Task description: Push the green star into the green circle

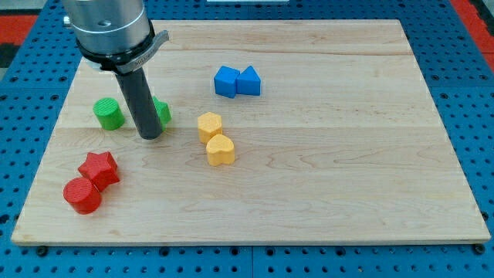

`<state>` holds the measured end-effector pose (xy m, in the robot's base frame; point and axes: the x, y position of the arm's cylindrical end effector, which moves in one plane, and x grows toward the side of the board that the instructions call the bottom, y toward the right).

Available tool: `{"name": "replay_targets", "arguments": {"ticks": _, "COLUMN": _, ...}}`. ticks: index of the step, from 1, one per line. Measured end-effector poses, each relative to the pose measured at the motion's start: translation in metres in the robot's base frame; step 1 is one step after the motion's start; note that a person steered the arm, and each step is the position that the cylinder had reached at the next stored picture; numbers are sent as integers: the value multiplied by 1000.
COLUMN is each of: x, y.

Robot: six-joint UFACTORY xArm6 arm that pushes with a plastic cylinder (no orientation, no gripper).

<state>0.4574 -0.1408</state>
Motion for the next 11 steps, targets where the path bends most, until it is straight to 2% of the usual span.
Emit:
{"name": "replay_targets", "arguments": {"ticks": 2, "x": -48, "y": 62}}
{"name": "replay_targets", "arguments": {"ticks": 3, "x": -41, "y": 56}}
{"name": "replay_targets", "arguments": {"ticks": 5, "x": -26, "y": 5}}
{"name": "replay_targets", "arguments": {"ticks": 8, "x": -27, "y": -1}}
{"name": "replay_targets", "arguments": {"ticks": 10, "x": -75, "y": 70}}
{"name": "replay_targets", "arguments": {"ticks": 11, "x": -68, "y": 70}}
